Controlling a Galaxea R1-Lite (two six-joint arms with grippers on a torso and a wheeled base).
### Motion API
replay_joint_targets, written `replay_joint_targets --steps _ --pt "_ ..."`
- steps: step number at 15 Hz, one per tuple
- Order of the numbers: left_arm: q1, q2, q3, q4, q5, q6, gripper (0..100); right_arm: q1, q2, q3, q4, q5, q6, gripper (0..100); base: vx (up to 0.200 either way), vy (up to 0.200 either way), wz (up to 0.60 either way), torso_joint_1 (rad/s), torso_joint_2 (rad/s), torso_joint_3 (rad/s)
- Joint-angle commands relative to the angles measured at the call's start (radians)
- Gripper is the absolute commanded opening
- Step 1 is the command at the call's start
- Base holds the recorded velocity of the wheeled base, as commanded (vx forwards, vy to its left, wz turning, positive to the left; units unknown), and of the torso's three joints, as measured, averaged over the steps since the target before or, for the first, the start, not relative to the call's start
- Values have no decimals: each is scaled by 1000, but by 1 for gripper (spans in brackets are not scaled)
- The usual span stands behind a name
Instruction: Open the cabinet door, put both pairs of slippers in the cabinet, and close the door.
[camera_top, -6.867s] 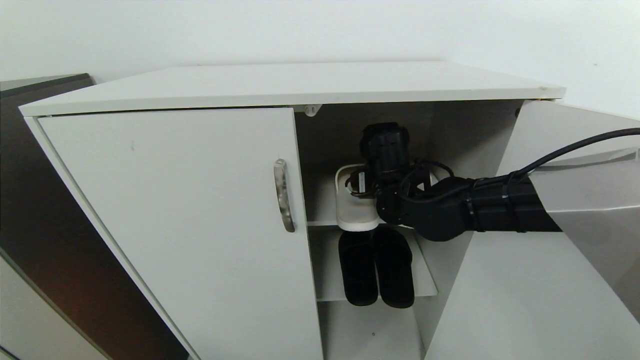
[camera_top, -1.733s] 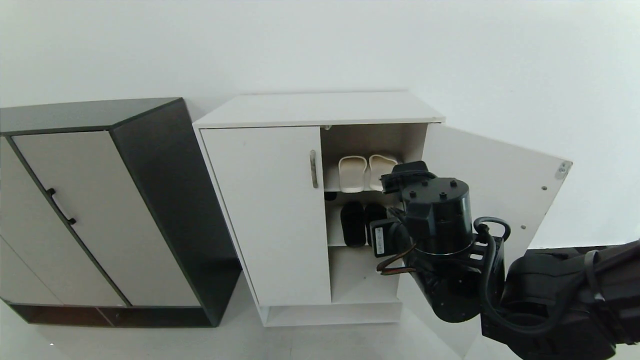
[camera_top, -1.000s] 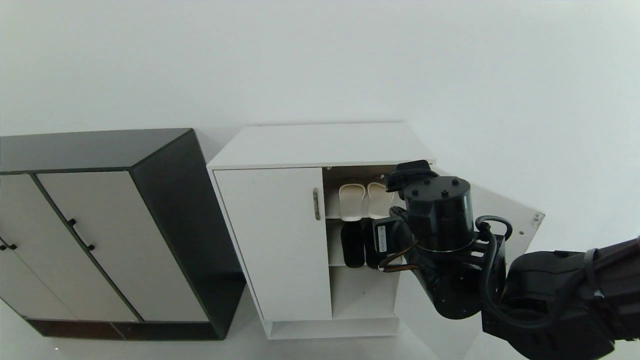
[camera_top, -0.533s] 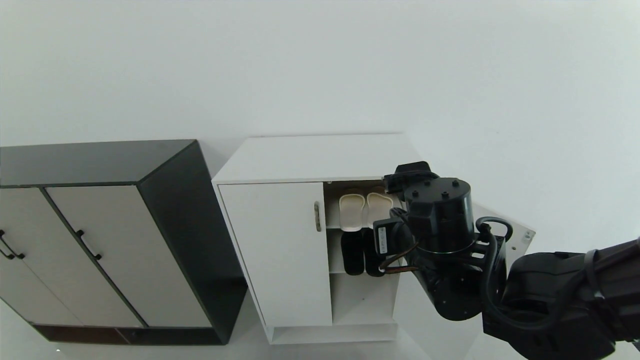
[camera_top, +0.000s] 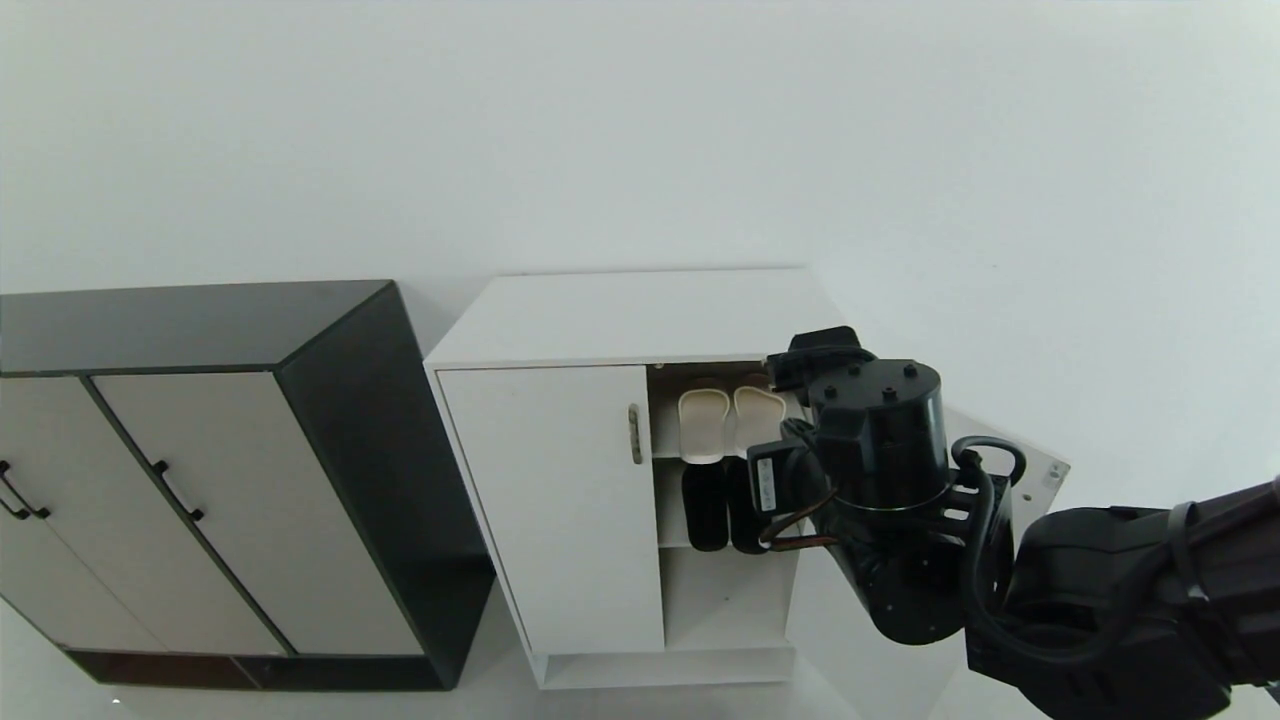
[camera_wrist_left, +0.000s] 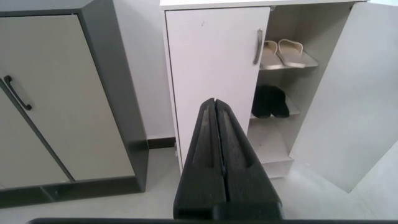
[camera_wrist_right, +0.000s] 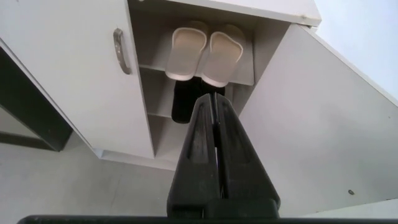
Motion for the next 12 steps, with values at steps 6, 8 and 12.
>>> replay_joint_targets --steps 6,8,12 --pt "0 0 0 0 0 0 0 0 1 5 -2 3 -2 0 0 0 -600 8 -1 0" --pt "0 0 0 0 0 0 0 -13 -1 5 -7 25 -4 0 0 0 0 0 0 0" --pt "0 0 0 0 0 0 0 -119 1 -95 21 132 -33 0 0 0 0 0 0 0"
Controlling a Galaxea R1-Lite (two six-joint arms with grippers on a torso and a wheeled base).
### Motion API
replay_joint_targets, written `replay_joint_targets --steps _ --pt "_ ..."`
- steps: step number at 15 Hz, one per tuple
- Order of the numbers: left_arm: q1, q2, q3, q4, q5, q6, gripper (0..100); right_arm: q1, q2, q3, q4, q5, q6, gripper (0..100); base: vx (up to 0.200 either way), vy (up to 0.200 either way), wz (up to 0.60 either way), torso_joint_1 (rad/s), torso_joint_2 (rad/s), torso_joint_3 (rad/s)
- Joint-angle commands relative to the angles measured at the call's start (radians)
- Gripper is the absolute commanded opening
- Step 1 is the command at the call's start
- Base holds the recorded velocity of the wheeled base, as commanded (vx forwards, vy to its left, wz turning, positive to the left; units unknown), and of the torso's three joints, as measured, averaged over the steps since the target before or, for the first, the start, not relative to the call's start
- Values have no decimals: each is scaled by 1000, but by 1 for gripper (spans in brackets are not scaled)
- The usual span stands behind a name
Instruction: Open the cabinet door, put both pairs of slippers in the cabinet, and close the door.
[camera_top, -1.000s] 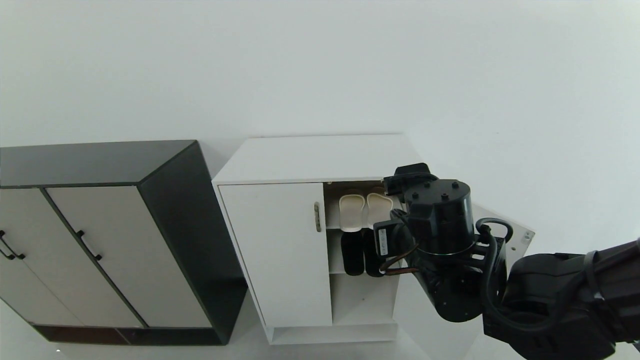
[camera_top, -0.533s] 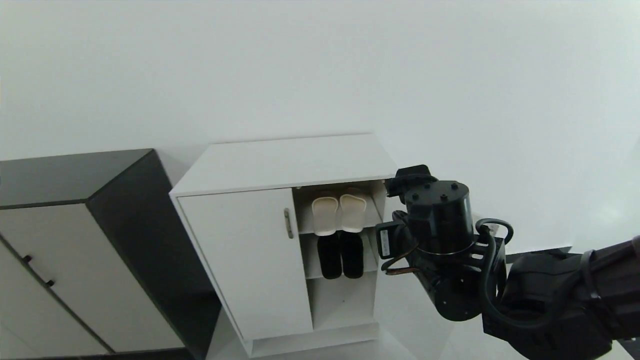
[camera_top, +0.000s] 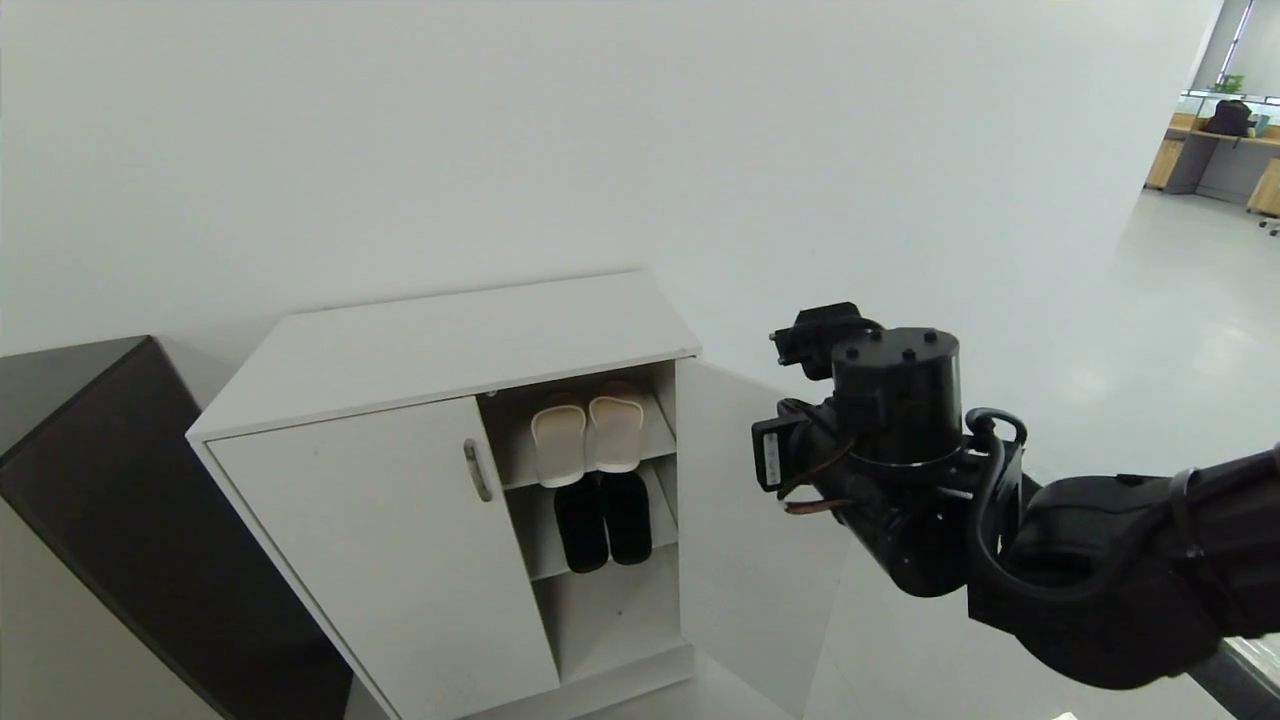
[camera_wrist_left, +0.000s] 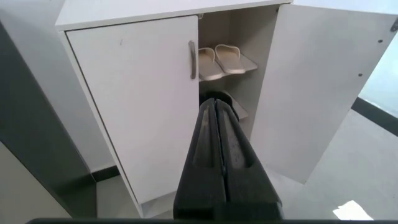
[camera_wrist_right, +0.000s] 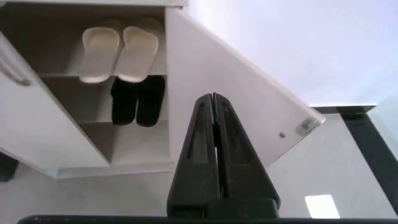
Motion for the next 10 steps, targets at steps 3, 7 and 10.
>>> replay_joint_targets --steps 3,7,10 --pt "1 0 0 0 0 2 0 -119 8 -218 199 34 40 0 0 0 0 0 0 0" --pt "1 0 0 0 0 2 0 -197 43 -446 484 160 169 0 -200 0 0 4 2 0" --pt "1 0 0 0 0 2 0 -248 111 -508 492 163 175 0 -67 0 0 -1 -1 1"
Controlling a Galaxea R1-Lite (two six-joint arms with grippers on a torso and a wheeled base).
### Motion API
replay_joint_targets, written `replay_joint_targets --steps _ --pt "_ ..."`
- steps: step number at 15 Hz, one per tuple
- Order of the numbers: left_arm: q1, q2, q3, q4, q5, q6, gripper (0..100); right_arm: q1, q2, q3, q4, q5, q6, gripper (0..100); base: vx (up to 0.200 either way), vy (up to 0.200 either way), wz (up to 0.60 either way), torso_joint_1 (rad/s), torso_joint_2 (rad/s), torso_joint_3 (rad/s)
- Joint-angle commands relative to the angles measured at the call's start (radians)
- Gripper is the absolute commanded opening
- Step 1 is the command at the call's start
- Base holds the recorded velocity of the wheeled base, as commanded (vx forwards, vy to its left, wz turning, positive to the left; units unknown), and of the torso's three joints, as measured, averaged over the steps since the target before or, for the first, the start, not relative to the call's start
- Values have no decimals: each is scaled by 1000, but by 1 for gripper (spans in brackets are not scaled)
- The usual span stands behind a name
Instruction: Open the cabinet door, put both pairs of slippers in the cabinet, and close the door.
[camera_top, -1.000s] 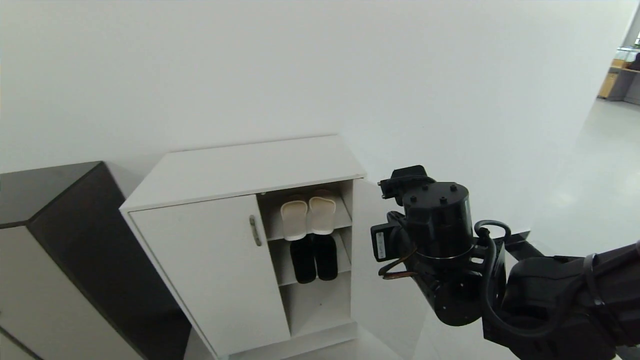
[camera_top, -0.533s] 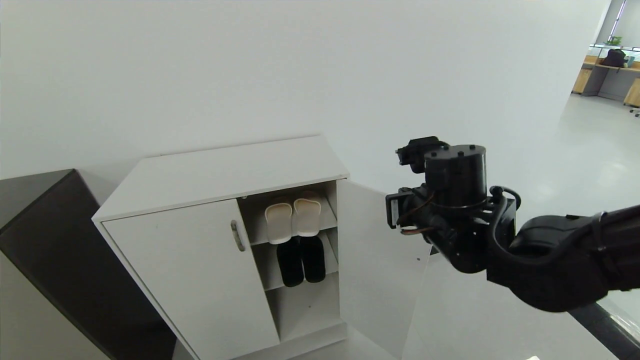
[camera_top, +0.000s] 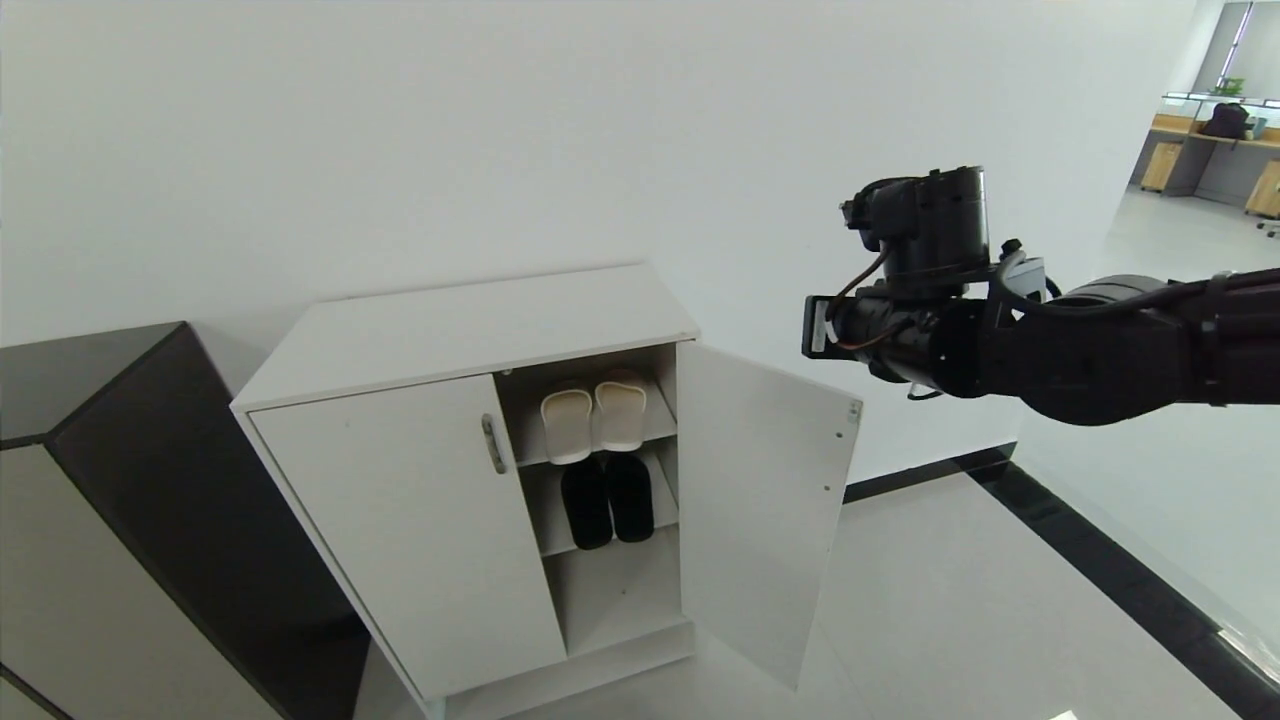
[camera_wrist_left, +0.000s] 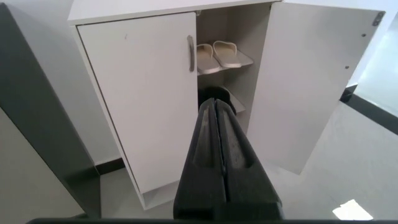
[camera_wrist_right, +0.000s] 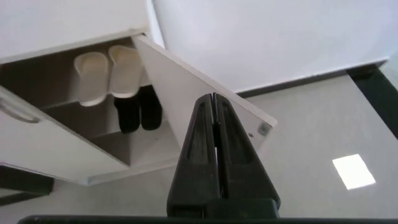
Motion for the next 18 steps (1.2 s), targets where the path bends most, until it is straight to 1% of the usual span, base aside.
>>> replay_joint_targets --steps 1,5,12,18 --pt "1 0 0 0 0 0 0 -35 64 -41 -4 1 2 0 0 0 0 0 0 0" --pt "1 0 0 0 0 0 0 -81 172 -85 -53 18 3 0 0 0 0 0 0 0" --pt "1 0 0 0 0 -2 0 -126 308 -193 -59 21 3 0 0 0 0 0 0 0" --pt "1 0 0 0 0 -2 0 -138 350 -199 -57 29 2 0 0 0 0 0 0 0"
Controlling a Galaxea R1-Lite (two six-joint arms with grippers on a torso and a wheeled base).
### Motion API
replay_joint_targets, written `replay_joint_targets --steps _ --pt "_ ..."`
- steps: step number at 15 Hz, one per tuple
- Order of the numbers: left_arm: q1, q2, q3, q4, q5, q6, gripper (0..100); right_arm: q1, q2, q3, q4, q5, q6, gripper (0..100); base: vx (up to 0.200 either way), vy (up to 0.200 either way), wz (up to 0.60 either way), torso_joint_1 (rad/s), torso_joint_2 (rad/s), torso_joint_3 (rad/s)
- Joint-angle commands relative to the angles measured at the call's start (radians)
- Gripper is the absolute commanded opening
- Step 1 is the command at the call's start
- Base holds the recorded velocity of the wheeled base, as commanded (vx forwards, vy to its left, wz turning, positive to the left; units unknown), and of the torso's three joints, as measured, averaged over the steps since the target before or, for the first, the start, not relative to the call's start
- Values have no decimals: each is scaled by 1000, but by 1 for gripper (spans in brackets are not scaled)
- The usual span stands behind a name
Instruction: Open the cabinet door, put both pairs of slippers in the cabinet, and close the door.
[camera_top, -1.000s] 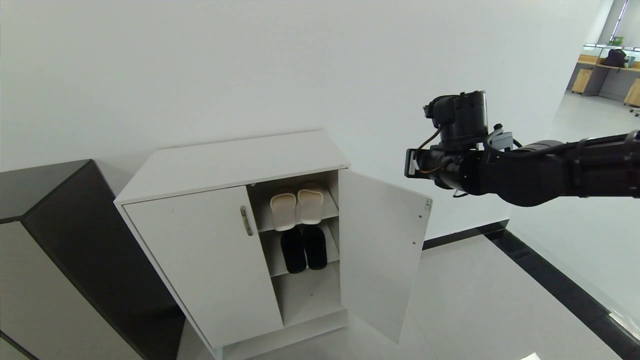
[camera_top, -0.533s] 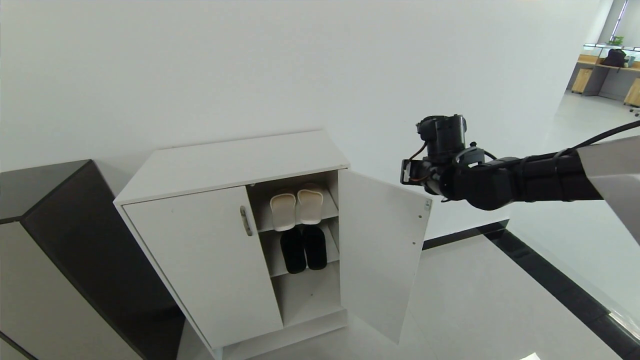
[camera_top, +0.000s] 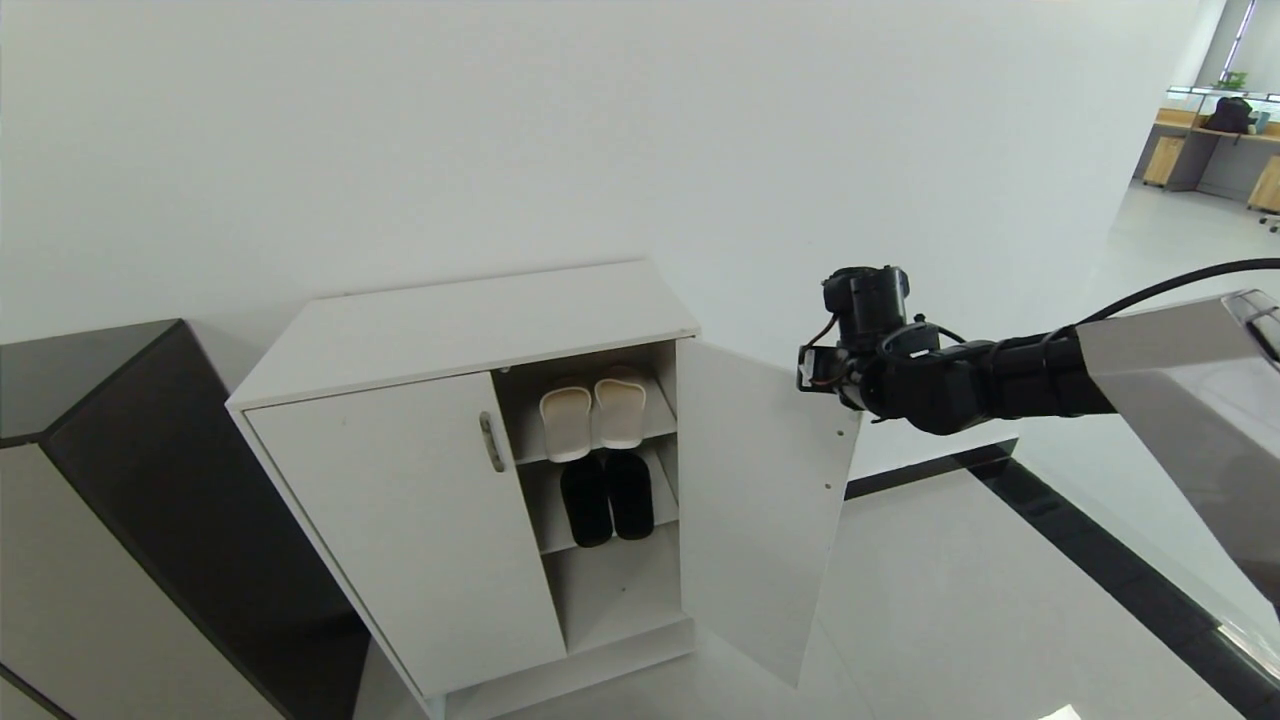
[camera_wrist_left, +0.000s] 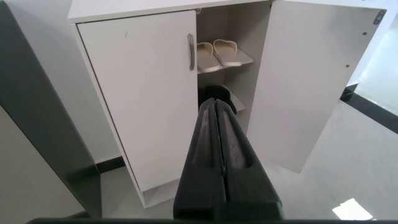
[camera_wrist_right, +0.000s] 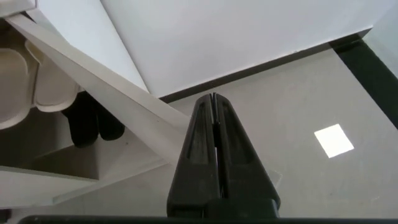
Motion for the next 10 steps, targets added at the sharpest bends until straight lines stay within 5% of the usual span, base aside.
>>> replay_joint_targets --steps 1,5,10 --pt "0 0 0 0 0 0 0 -2 12 0 1 0 -1 0 0 0 0 0 0 0" --pt "0 0 0 0 0 0 0 4 0 10 39 0 1 0 0 0 0 0 0 0" --pt "0 0 0 0 0 0 0 150 -165 177 50 -4 5 0 0 0 0 0 0 0"
